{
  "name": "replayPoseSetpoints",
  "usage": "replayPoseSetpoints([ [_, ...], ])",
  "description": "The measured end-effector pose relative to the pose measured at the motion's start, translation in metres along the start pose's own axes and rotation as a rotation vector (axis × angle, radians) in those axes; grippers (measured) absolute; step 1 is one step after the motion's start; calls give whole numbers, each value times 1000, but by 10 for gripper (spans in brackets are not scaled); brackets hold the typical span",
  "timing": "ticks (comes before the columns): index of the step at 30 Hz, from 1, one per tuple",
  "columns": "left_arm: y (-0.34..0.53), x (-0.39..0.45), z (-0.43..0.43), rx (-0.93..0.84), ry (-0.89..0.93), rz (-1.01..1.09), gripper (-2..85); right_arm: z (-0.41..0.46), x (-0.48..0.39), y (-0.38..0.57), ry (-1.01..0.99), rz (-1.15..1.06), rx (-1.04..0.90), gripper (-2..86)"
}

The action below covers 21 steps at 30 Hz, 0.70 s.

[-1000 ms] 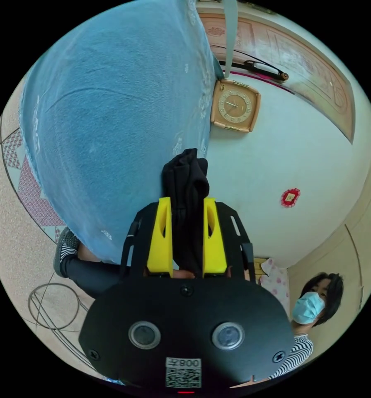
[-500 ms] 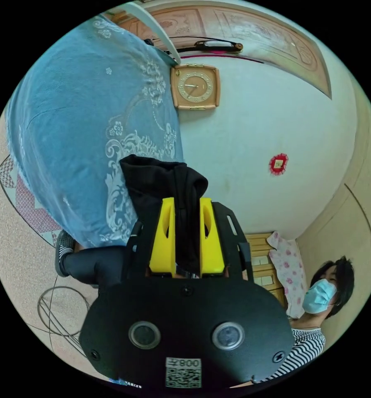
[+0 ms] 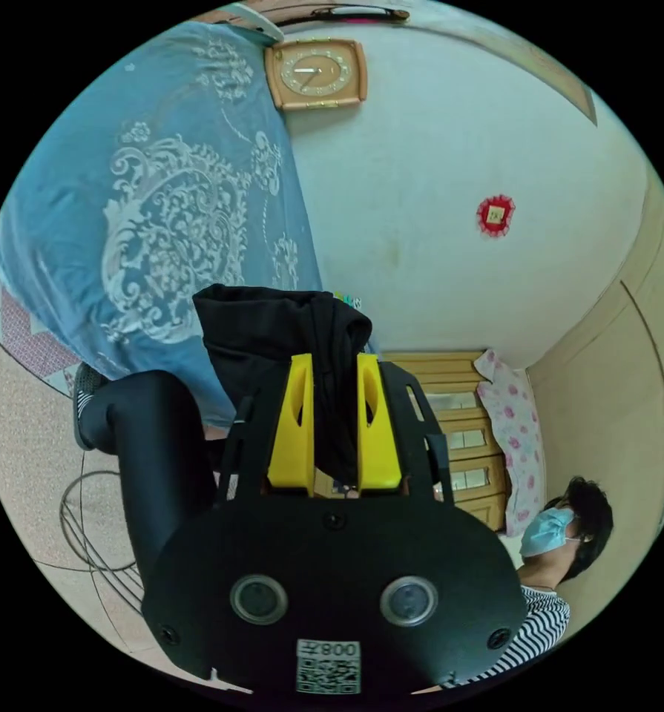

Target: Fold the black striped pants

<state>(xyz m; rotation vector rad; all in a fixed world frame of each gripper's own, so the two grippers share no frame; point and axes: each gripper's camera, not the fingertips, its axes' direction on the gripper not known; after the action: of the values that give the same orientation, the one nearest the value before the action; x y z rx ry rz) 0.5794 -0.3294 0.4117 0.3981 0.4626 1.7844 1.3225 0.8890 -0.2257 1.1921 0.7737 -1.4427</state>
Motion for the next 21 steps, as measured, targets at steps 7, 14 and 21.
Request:
replayPoseSetpoints([
  [7, -18, 52, 237, -250, 21, 131, 90, -117, 52, 69, -37, -64, 277, 1],
  [14, -25, 128, 548, -517, 201, 302, 89, -270, 35, 107, 169, -331, 559, 3],
  [21, -8, 129, 825, -719, 268, 376, 92, -367, 84, 138, 460, -362, 726, 4],
])
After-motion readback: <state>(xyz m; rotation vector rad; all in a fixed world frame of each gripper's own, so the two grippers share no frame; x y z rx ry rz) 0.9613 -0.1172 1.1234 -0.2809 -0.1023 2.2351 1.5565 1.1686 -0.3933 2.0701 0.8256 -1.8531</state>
